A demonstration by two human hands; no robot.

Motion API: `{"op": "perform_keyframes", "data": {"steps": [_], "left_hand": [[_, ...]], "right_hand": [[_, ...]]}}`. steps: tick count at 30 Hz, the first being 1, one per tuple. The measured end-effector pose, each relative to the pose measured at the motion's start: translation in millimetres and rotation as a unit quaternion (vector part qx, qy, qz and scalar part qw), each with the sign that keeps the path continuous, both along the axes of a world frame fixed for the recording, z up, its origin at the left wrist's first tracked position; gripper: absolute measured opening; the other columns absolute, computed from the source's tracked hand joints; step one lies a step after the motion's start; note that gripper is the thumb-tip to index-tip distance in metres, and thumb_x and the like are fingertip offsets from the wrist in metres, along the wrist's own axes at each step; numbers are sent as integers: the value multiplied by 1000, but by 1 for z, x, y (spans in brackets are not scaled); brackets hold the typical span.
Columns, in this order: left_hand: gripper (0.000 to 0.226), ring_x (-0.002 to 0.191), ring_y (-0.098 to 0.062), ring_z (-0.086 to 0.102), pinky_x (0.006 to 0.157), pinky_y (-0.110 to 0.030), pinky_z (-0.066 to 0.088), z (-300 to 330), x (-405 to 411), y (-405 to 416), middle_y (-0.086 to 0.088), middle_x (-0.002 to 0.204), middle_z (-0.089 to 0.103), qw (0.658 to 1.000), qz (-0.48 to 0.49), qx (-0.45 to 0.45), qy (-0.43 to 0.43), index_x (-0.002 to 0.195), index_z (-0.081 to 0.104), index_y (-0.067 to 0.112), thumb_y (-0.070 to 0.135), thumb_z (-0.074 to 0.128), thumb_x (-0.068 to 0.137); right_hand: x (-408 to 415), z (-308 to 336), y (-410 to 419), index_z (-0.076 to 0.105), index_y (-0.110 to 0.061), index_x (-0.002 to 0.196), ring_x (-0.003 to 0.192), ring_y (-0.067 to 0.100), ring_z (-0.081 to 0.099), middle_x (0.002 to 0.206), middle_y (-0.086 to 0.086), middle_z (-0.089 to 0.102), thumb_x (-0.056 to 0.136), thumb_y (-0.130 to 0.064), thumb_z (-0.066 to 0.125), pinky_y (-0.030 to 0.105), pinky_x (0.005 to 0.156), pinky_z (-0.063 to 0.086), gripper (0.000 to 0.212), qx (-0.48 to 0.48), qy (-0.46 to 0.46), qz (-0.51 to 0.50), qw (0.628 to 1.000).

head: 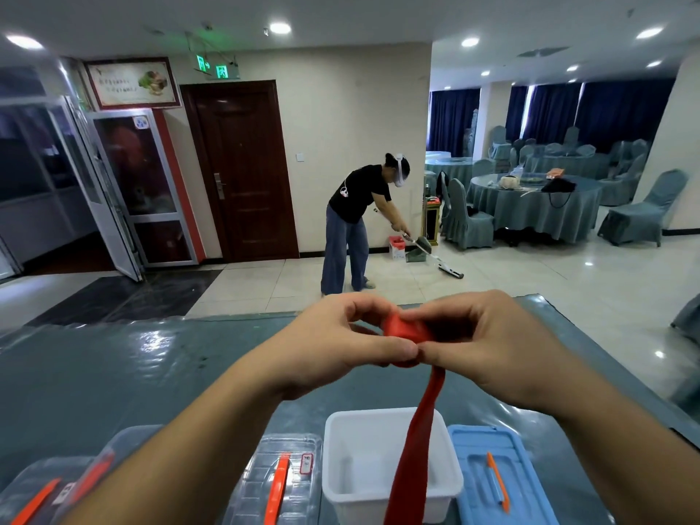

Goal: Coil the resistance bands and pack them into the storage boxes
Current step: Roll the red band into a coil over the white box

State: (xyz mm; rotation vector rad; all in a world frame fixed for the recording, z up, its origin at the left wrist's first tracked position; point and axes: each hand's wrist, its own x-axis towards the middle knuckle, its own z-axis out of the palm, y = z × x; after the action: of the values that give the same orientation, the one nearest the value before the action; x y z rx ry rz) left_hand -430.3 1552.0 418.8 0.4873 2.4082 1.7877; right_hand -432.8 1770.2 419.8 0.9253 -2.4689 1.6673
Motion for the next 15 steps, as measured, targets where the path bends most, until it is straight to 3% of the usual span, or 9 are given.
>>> {"op": "perform_keyframes", "data": {"steps": [2,4,8,10,13,15], "left_hand": [[28,95,-31,77,99,-49,58,6,-1,-1,-13,97,79,999,17,-19,19,100,78,14,16,90,75],[33,94,-33,76,98,-49,58,6,-3,-1,-17,98,78,999,28,26,34,99,79,13,22,92,70],[34,92,-26,74,88,-36,60,-1,-5,4,-24,107,74,990,38,134,16,103,78,6,20,83,73],[36,93,-24,74,85,-30,59,-1,-3,5,-23,108,74,989,22,145,-5,109,76,4,19,79,77],[32,97,-27,75,92,-41,60,4,-4,-3,-13,104,77,999,4,14,32,107,76,14,24,84,78],[31,101,-33,73,99,-51,57,10,-6,-7,-10,100,78,997,0,-58,57,102,79,20,29,88,74]], "right_hand": [[-1,2,-1,77,-21,109,96,9,76,100,-8,80,77,0,85,24,88,60,38,-4,3,-2,1000],[-2,0,-2,75,-22,105,96,10,76,100,-6,80,74,-1,86,23,87,60,39,-55,12,-23,998],[0,-9,-7,76,-28,112,101,15,76,107,-3,79,70,-17,83,22,90,59,44,-149,15,-22,989],[0,-9,-6,76,-28,112,103,14,76,109,-4,79,70,-16,83,24,92,59,45,-152,17,-30,988],[-1,1,0,76,-27,113,102,9,75,106,-10,80,77,-1,83,24,93,58,45,-43,25,-5,999],[-1,7,2,76,-26,116,102,6,75,106,-13,79,79,-1,83,22,94,57,44,15,29,10,999]]}}
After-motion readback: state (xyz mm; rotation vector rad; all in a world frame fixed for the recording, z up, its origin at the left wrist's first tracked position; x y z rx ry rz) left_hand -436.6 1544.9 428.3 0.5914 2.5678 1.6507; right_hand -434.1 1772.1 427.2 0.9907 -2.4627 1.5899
